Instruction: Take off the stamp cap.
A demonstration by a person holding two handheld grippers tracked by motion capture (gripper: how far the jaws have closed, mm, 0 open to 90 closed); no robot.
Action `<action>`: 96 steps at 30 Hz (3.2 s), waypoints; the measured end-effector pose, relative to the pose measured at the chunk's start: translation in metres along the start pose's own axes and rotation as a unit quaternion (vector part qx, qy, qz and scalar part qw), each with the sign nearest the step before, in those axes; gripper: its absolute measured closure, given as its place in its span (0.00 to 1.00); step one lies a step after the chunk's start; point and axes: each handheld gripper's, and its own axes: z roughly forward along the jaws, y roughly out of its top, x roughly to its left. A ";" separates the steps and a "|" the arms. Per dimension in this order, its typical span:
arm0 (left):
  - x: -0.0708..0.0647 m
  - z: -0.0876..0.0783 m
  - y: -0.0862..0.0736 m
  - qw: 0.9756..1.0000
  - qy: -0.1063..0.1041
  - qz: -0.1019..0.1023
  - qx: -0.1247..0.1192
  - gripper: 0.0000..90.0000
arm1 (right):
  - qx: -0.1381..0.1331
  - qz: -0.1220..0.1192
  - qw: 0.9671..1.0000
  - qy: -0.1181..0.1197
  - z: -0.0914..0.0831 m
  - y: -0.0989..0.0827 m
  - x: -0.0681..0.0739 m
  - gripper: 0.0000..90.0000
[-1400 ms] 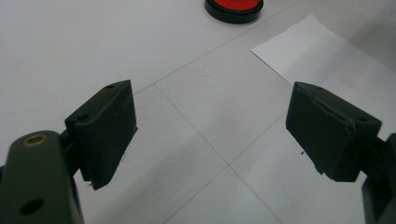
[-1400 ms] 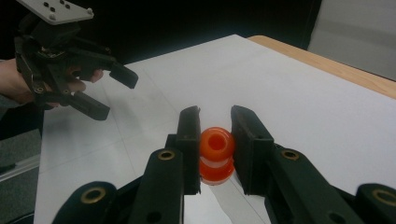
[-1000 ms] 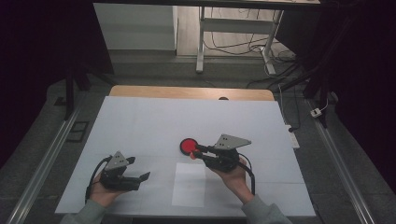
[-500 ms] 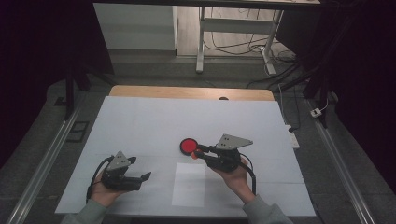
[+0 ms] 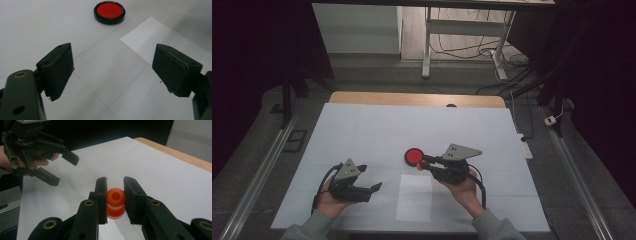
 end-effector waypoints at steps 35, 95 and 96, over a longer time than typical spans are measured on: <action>-0.035 0.036 0.050 0.997 -0.034 0.066 0.001 0.22 | 0.000 0.002 1.000 -0.002 0.001 -0.001 -0.001 0.81; -0.059 0.079 0.078 0.994 -0.032 0.109 -0.002 0.36 | 0.001 0.005 1.000 0.000 0.003 -0.002 -0.002 0.81; -0.058 0.079 0.078 0.993 -0.035 0.110 -0.002 0.37 | 0.001 0.005 1.000 0.000 0.003 -0.002 -0.002 0.81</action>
